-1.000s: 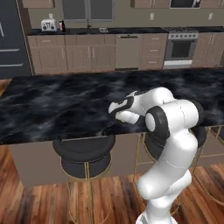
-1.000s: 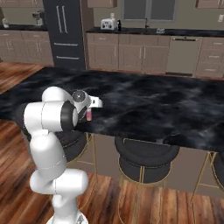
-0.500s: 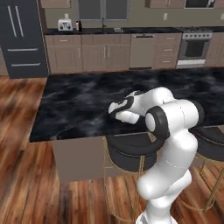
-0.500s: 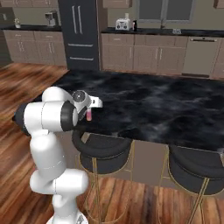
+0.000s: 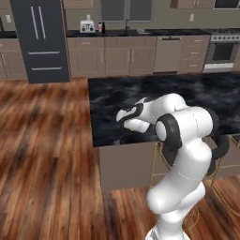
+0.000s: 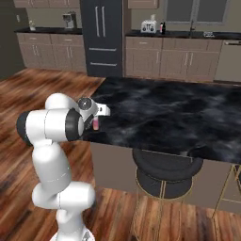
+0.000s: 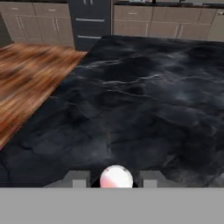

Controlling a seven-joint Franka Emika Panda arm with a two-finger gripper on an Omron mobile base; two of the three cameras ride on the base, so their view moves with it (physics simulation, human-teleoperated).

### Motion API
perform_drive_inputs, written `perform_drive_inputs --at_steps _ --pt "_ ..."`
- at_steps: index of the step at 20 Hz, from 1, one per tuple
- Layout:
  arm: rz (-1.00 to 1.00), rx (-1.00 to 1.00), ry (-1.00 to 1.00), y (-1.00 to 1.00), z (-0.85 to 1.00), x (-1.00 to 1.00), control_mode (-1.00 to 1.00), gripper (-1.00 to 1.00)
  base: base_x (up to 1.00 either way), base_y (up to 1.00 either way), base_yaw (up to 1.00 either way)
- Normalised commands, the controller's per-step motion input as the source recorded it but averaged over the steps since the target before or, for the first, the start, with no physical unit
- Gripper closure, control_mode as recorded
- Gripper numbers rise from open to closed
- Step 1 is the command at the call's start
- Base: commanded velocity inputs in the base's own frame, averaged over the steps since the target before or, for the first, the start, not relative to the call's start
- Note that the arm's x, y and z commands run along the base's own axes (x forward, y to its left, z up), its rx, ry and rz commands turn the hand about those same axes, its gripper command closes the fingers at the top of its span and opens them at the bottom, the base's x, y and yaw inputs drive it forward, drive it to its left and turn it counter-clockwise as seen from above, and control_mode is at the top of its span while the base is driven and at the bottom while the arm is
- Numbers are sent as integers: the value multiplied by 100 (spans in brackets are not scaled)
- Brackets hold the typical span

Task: Place the large bottle from the dining counter next to the other large bottle outside the sink, and place the small bottle from the dining counter next to the other small bottle inside the sink.

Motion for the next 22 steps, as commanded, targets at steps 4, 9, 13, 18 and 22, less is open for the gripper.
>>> perform_drive_inputs --at_steps 4,9,13,18,22 --pt "0 0 0 0 0 0 100 100 0 100 0" --pt "0 0 0 0 0 0 100 100 13 92 0" --pt "0 0 0 0 0 0 100 100 31 81 0" --pt "0 0 0 0 0 0 100 100 48 71 0" --pt "0 0 0 0 0 0 100 100 67 52 0"
